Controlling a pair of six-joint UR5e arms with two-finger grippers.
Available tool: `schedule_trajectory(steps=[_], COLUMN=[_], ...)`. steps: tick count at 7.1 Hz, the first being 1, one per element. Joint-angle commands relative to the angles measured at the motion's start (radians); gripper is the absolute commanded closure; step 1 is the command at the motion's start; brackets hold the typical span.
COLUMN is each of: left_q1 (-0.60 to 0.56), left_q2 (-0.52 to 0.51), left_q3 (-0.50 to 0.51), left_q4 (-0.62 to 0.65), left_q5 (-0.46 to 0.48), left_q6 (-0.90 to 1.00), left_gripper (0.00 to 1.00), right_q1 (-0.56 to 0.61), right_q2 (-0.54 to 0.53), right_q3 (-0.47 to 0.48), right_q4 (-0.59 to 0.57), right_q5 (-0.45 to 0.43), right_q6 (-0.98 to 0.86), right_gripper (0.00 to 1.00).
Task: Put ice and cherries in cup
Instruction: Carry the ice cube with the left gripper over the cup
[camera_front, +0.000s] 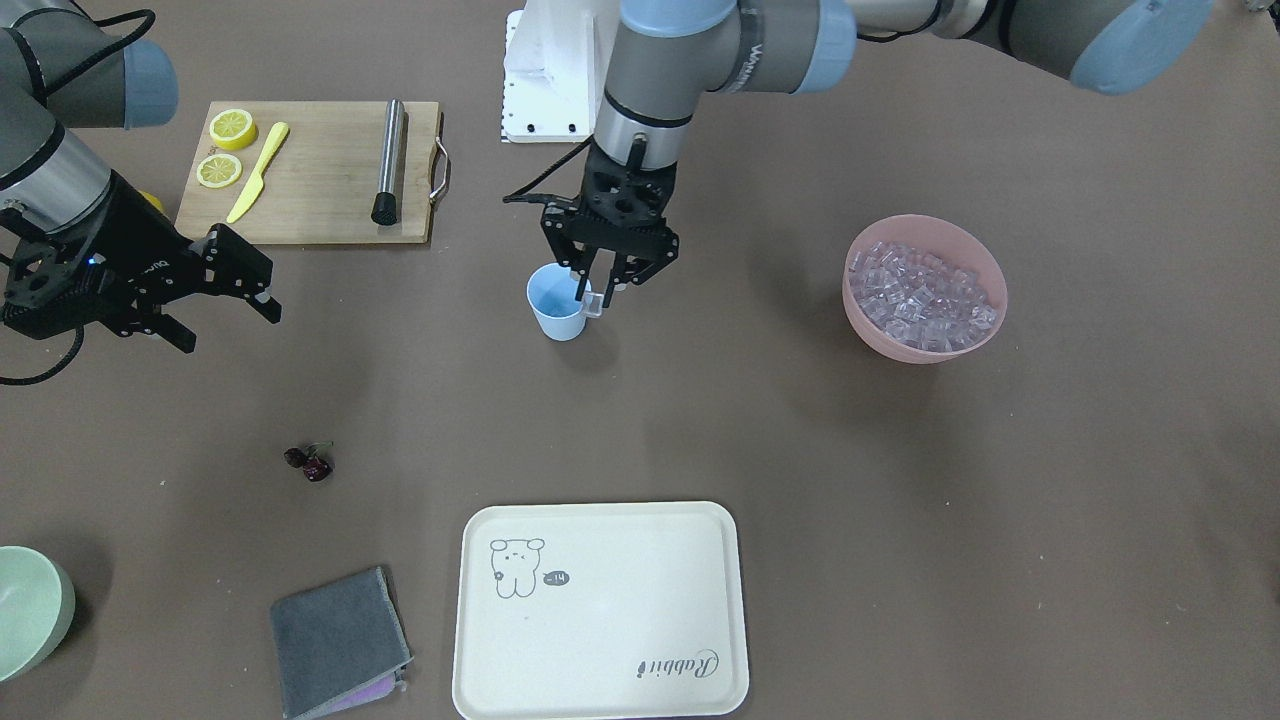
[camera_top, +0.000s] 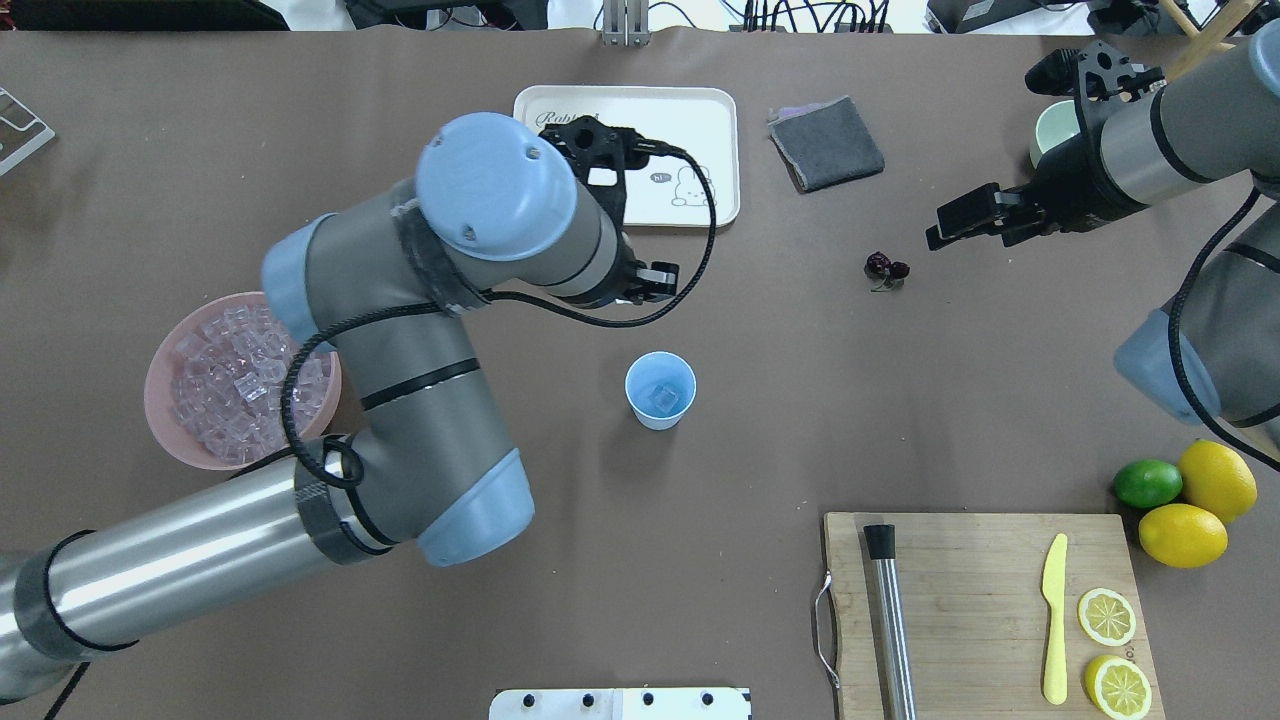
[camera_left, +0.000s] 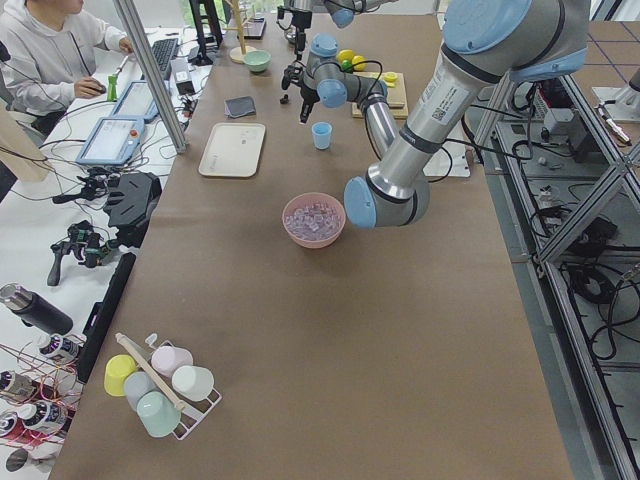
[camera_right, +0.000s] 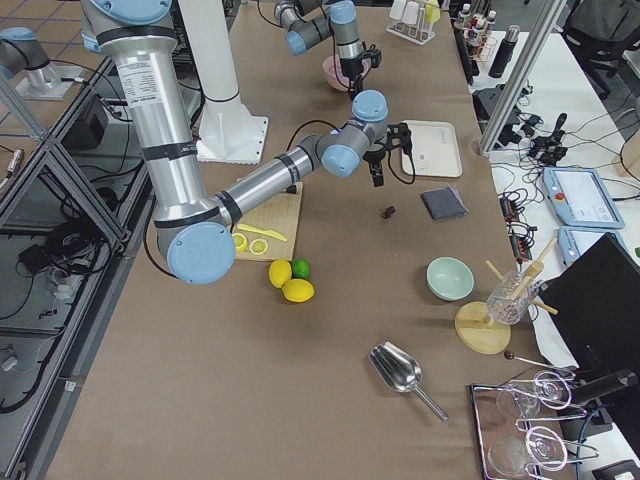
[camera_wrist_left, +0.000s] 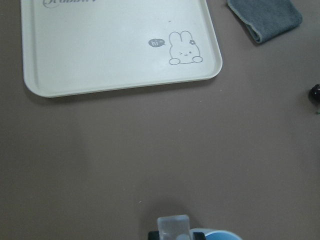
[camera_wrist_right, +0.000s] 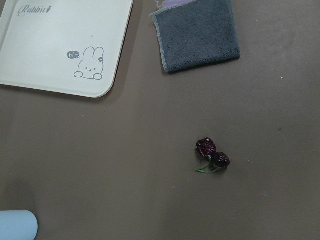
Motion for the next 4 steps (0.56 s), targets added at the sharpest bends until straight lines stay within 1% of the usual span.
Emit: schedule_trajectory(steps=[1,2,4], left_q1=[0.057,0.063,0.086], left_q2=[-0.03,-0.009,0.067], left_q3=[0.042,0.03,-0.04], left_q4=[0.0,0.0,0.0], left_q5=[0.072,0.072,0.074], left_q6=[-0.019,-0.019,-0.019], left_gripper=[1.0,1.0,1.0], right_q1=[0.0,0.0,0.001], right_q2=[-0.001,-0.004,-0.01], right_q3=[0.0,0.0,0.003], right_q4=[0.0,0.0,0.0], right_q5=[0.003,0.003,0.004], right_q6=[0.0,0.0,0.0], right_gripper=[0.0,0.0,0.0])
